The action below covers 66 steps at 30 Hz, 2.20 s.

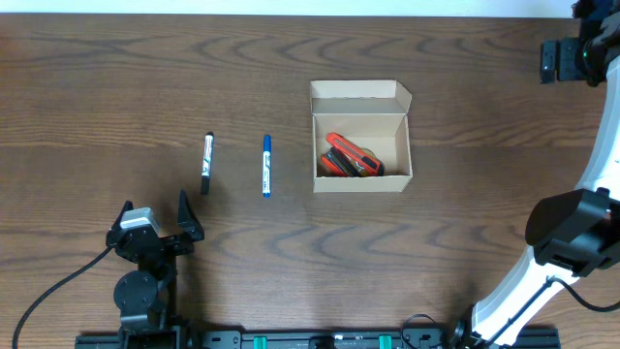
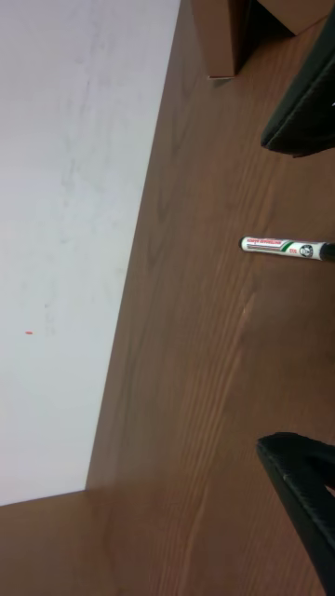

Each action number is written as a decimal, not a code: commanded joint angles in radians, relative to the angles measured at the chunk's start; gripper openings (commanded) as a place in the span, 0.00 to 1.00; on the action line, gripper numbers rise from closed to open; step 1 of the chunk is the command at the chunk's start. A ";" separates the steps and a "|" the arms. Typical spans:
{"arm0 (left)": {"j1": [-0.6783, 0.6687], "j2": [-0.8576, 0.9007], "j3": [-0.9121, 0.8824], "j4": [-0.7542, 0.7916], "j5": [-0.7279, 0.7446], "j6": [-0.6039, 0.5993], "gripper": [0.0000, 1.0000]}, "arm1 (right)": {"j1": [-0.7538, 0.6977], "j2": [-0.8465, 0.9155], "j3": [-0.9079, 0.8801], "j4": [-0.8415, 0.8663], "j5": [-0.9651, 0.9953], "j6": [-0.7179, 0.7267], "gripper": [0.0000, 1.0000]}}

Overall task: Pack container
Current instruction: 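Lift the right gripper out and retract it to the right side, then move the left gripper over the black-capped whiteboard marker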

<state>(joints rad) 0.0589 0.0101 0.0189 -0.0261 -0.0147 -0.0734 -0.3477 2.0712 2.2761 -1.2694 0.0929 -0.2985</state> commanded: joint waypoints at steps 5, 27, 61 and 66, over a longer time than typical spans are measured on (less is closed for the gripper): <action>0.006 -0.007 -0.014 0.025 -0.048 0.032 0.95 | -0.009 0.011 -0.005 0.001 -0.008 0.014 0.99; 0.006 0.145 0.570 -0.176 0.163 0.171 0.95 | -0.008 0.011 -0.005 -0.002 -0.008 0.014 0.99; -0.032 1.416 1.385 -0.725 -0.042 0.148 0.95 | -0.008 0.011 -0.005 -0.002 -0.008 0.014 0.99; -0.040 1.525 1.385 -0.777 0.044 0.099 0.95 | -0.008 0.011 -0.005 -0.002 -0.008 0.014 0.99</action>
<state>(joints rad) 0.0280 1.4937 1.3911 -0.7826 0.0013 0.0719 -0.3477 2.0712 2.2753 -1.2705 0.0856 -0.2981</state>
